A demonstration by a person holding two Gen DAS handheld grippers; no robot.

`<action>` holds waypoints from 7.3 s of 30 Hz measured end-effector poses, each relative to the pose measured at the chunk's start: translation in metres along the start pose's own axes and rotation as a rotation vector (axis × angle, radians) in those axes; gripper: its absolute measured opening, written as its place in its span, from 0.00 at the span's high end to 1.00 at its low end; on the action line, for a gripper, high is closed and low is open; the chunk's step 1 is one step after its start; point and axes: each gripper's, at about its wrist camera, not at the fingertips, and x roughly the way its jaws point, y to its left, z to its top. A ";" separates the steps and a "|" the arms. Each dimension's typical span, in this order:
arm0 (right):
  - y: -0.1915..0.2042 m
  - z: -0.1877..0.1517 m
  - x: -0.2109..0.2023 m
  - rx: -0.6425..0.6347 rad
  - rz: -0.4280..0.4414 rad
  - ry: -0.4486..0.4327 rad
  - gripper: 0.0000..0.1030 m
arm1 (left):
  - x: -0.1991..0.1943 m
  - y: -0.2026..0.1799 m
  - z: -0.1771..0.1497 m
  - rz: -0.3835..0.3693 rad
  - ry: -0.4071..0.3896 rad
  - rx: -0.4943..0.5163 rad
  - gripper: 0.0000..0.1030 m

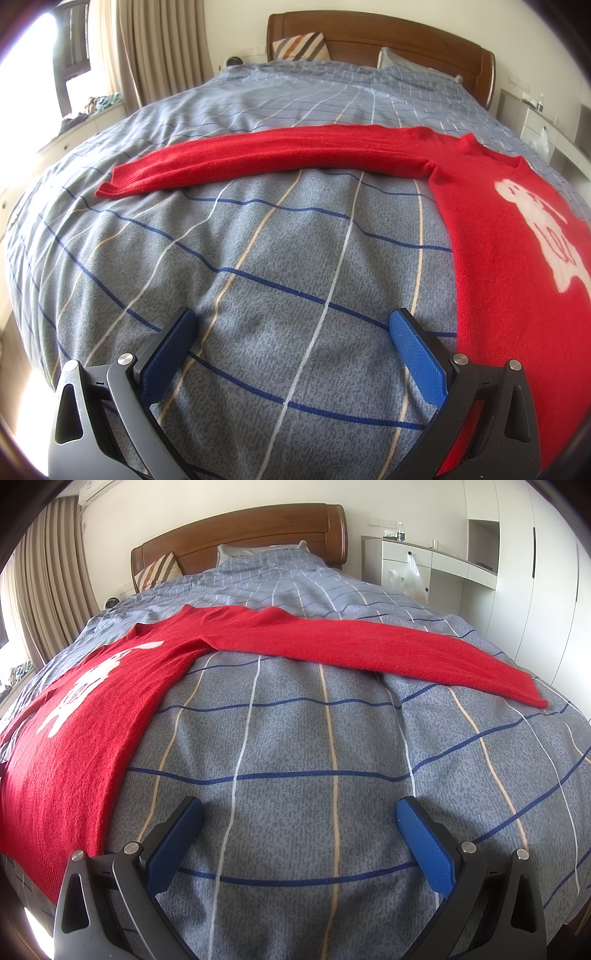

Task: Fold small clothes

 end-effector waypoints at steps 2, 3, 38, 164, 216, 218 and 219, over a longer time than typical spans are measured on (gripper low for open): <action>0.000 0.000 0.000 0.000 0.000 0.000 0.00 | 0.000 0.000 0.000 0.000 0.000 0.000 0.00; 0.000 0.000 0.000 0.000 0.000 0.000 0.00 | 0.000 0.000 0.000 0.000 0.000 0.000 0.00; 0.000 -0.001 0.000 0.000 -0.002 -0.002 0.00 | 0.001 -0.001 -0.001 0.001 -0.001 0.000 0.00; -0.023 0.049 0.037 -0.034 0.043 -0.045 0.09 | -0.003 0.014 -0.007 0.069 -0.035 -0.102 0.00; -0.015 0.045 0.039 -0.059 0.020 -0.056 0.04 | 0.086 0.187 0.103 -0.088 0.110 -0.605 0.20; -0.016 0.046 0.040 -0.060 0.017 -0.057 0.04 | 0.092 0.183 0.107 -0.048 0.115 -0.587 0.73; -0.016 0.046 0.040 -0.060 0.017 -0.057 0.04 | 0.091 0.184 0.108 -0.020 0.109 -0.582 0.83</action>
